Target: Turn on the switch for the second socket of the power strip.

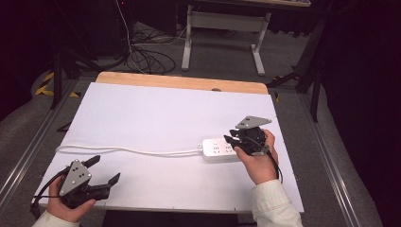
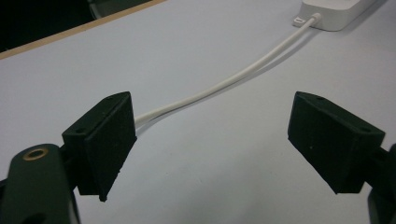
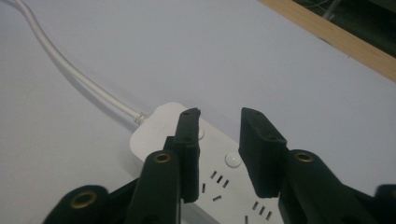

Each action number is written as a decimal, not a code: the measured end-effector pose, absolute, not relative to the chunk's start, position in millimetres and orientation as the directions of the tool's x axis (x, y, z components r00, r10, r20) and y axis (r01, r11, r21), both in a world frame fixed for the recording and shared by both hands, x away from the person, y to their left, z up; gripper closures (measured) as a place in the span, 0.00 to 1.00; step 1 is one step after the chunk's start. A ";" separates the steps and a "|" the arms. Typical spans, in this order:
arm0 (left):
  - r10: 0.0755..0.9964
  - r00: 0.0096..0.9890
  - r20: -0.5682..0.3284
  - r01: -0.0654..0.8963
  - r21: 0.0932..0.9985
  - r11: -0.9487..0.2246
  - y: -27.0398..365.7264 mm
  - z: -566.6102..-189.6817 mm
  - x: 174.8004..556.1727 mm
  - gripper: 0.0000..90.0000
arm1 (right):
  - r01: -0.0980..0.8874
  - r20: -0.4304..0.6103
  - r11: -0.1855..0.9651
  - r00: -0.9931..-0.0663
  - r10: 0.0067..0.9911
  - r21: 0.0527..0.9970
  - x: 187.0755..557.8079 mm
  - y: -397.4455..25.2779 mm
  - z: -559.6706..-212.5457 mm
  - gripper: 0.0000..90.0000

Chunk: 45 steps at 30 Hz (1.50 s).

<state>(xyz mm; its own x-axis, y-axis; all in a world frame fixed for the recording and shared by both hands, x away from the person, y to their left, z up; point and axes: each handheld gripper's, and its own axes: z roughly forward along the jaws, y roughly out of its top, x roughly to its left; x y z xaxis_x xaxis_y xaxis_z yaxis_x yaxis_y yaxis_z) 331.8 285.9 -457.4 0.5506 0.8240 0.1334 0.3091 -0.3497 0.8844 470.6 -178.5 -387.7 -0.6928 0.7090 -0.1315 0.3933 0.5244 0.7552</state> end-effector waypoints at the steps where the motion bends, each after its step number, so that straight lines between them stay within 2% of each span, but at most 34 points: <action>1: 0.825 0.549 0.138 0.306 0.885 -0.352 286.0 -457.0 331.6 0.17 | 0.389 -0.130 0.518 -0.692 0.710 0.762 468.1 -178.9 -386.4 0.70; 7: 0.826 0.547 0.137 0.307 0.885 -0.350 286.1 -457.0 331.5 0.17 | 0.347 -0.126 0.488 -0.699 0.704 0.801 454.2 -182.5 -379.8 0.52; 10: 0.826 0.547 0.137 0.304 0.886 -0.349 286.2 -456.8 331.4 0.17 | 0.322 -0.134 0.493 -0.715 0.687 0.808 448.6 -182.4 -377.9 0.46; 11: 0.826 0.546 0.138 0.305 0.886 -0.349 286.1 -456.9 331.4 0.17 | 0.311 -0.149 0.506 -0.719 0.678 0.805 442.3 -181.4 -376.3 0.42; 22: 0.826 0.546 0.139 0.303 0.887 -0.349 286.2 -456.7 331.1 0.17 | 0.267 -0.146 0.480 -0.734 0.663 0.836 418.9 -188.1 -378.0 0.33; 32: 0.824 0.551 0.131 0.303 0.889 -0.344 286.3 -456.4 330.7 0.17 | 0.227 -0.103 0.420 -0.768 0.632 0.879 401.3 -203.6 -402.2 0.29; 41: 0.821 0.561 0.106 0.321 0.886 -0.334 287.0 -454.9 329.9 0.16 | 0.240 -0.066 0.379 -0.766 0.640 0.894 398.1 -211.7 -420.2 0.26; 45: 0.817 0.568 0.102 0.323 0.885 -0.335 287.8 -453.9 329.5 0.16 | 0.286 -0.010 0.355 -0.766 0.643 0.890 398.4 -214.1 -430.0 0.28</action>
<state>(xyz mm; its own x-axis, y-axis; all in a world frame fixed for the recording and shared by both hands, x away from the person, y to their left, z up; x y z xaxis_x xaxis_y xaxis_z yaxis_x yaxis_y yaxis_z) 329.5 287.8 -453.9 0.5676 0.8170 0.1018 0.3233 -0.3349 0.8851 398.4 -214.1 -430.0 -0.7661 0.6426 -0.0102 0.2860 0.3550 0.8901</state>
